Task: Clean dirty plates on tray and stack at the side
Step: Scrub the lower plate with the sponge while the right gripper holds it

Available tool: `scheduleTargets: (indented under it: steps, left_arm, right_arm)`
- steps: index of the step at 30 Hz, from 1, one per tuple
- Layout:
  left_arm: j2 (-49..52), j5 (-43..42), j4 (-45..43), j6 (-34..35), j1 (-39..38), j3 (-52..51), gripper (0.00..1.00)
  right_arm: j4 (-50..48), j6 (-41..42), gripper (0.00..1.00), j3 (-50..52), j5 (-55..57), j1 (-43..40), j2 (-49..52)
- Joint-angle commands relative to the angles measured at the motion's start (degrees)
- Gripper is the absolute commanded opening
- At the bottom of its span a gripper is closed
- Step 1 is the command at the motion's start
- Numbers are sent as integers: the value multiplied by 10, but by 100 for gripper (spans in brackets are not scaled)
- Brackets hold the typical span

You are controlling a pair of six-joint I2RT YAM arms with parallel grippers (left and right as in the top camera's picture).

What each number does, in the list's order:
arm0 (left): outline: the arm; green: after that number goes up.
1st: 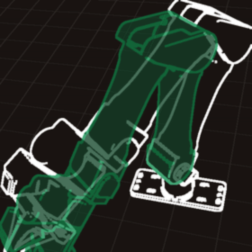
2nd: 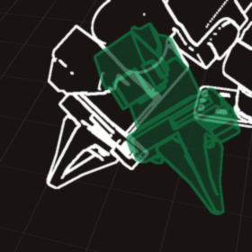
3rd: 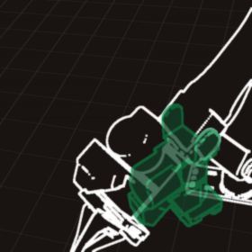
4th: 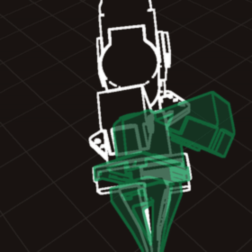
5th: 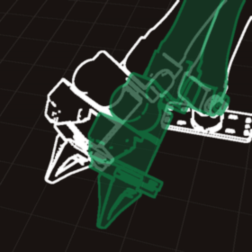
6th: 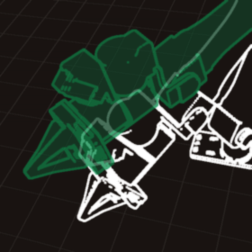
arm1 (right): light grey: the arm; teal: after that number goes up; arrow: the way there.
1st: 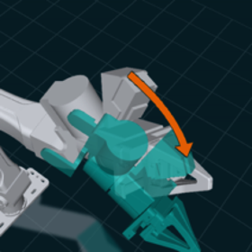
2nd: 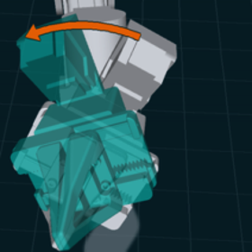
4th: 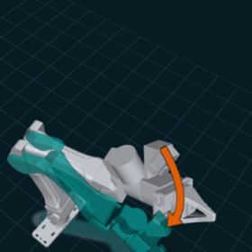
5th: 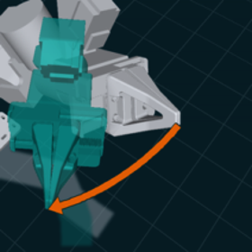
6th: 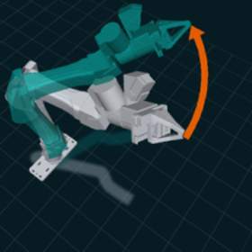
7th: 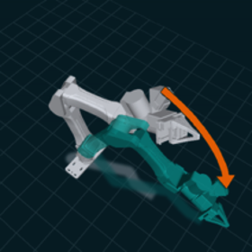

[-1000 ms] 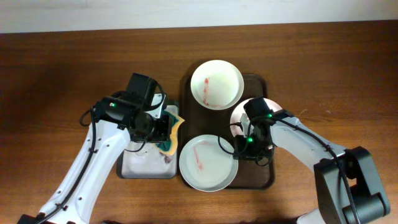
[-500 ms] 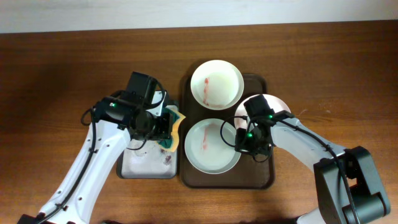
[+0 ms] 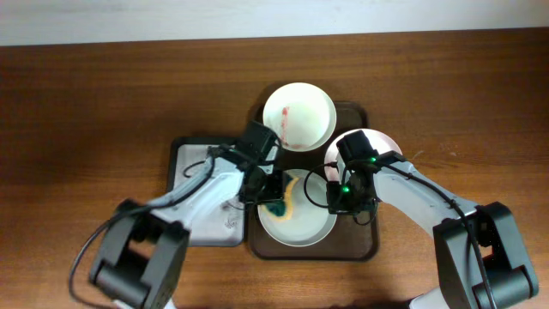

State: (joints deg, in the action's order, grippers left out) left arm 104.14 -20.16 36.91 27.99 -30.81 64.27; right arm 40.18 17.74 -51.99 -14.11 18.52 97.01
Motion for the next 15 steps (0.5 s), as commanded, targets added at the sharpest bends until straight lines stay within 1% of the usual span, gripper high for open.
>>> scheduleTargets:
  steps: [1,4,6,8,12,13,15]
  left_arm:
    - [57,-119,-53,23,-30,-5,0]
    - [99,-118,-93,29,-54,-5,0]
    - [128,-118,-110,49,-63,-5,0]
    - [145,-120,-111,50,-64,-5,0]
    - [146,-114,-110,49,-64,1,0]
    - [146,-95,-104,45,-61,3,0]
    - [146,-14,-49,46,-43,10,0]
  right_arm:
    - [5,-15,4,2,32,3,1]
    - [6,-15,4,2,32,3,1]
    - [5,-15,4,2,32,3,1]
    - [6,-15,4,2,32,3,1]
    - [9,-26,4,2,32,3,1]
    - [12,-25,4,2,32,3,1]
    - [12,-25,4,2,32,3,1]
